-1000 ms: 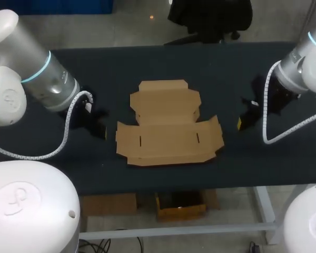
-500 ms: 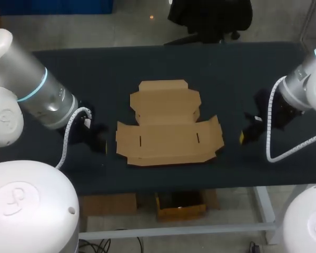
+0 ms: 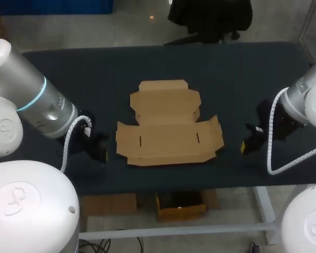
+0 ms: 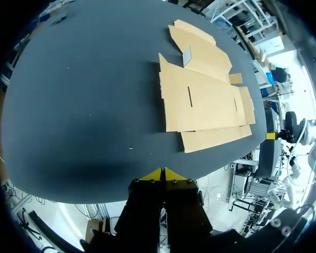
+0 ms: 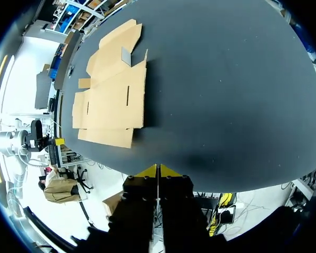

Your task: Assemble the packaging by folding the flat box into shape, placing the metal phone stand inside, and closing the box properly

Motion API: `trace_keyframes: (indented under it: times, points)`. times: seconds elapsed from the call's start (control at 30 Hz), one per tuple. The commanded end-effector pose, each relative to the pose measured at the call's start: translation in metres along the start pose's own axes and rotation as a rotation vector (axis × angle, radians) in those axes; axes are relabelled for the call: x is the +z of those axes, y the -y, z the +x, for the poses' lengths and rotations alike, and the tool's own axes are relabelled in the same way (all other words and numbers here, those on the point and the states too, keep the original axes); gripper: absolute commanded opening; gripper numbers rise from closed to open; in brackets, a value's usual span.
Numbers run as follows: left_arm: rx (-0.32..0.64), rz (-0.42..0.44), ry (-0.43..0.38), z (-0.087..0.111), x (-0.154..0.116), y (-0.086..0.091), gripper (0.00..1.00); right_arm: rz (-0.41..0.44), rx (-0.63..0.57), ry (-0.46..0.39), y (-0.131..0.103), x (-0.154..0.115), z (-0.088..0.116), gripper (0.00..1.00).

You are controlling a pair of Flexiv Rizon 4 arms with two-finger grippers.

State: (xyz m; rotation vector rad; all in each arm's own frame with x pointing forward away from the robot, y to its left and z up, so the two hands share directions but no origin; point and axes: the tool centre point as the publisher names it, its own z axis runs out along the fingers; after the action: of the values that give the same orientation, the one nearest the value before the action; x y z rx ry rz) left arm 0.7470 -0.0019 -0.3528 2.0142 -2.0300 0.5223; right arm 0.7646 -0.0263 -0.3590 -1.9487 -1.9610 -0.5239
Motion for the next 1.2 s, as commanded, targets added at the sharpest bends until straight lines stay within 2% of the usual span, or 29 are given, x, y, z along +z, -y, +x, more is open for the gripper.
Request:
trace_keyframes:
  times: [0.03,0.67,0.83,1.2]
  points:
    - [-0.006,-0.017,-0.008,-0.003,0.010,0.008,0.00,0.002,0.026,-0.009,-0.001,0.007,-0.006,0.00]
    - [-0.011,-0.014,0.002,-0.002,0.015,0.009,0.00,0.002,0.026,-0.009,-0.001,0.007,-0.006,0.00]
    - [-0.006,0.003,0.003,-0.001,0.019,0.007,0.00,0.018,0.006,0.004,-0.010,0.021,0.006,0.00]
    - [0.003,-0.014,-0.027,0.000,0.035,0.004,0.00,0.020,-0.013,0.001,-0.014,0.039,0.012,0.00]
